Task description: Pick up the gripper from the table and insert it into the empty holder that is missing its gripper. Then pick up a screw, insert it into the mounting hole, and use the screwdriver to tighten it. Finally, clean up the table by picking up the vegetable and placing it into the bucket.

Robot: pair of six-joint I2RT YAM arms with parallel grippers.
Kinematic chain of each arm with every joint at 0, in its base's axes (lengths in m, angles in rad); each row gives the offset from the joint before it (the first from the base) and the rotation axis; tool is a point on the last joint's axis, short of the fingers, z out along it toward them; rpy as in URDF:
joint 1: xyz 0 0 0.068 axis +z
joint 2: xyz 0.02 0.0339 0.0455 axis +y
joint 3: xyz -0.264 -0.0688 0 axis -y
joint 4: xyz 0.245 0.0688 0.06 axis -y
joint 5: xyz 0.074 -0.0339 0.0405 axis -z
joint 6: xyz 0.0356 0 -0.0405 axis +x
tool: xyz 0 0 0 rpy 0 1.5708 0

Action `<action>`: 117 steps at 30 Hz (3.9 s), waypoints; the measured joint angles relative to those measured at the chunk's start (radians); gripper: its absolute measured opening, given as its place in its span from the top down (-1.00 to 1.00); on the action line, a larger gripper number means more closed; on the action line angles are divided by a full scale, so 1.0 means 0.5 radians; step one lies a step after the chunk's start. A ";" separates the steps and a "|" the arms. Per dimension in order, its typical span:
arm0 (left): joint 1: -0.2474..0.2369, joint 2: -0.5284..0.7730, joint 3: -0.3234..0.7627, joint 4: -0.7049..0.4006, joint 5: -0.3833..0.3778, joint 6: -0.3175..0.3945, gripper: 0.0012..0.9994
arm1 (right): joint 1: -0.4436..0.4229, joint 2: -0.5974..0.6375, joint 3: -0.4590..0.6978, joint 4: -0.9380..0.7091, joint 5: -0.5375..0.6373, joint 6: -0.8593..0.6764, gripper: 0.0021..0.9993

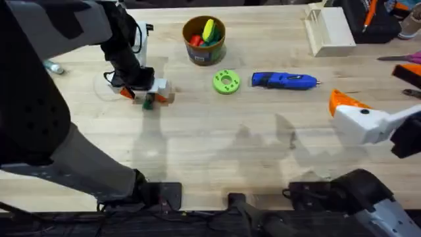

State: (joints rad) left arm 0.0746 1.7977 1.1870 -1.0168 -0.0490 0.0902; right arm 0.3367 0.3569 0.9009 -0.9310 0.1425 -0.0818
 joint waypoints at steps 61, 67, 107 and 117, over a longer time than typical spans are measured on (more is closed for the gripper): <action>-0.501 -0.861 0.658 0.198 0.069 -0.360 0.95 | 0.000 0.000 -0.002 0.000 0.000 0.000 -0.98; -0.736 -0.622 0.658 0.470 -0.039 -0.476 0.95 | 0.000 0.000 -0.002 0.000 0.000 0.000 -0.98; -0.793 0.088 0.677 0.856 -0.101 -0.569 -0.97 | 0.000 0.000 -0.002 -0.001 0.000 0.000 -0.98; -0.793 -0.425 0.677 0.440 -0.102 -0.526 -0.97 | 0.000 0.000 -0.002 0.000 0.000 0.000 -0.98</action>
State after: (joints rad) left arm -0.3222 1.5850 1.5253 -0.7966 -0.1001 -0.1730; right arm 0.3367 0.3569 0.9001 -0.9310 0.1425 -0.0818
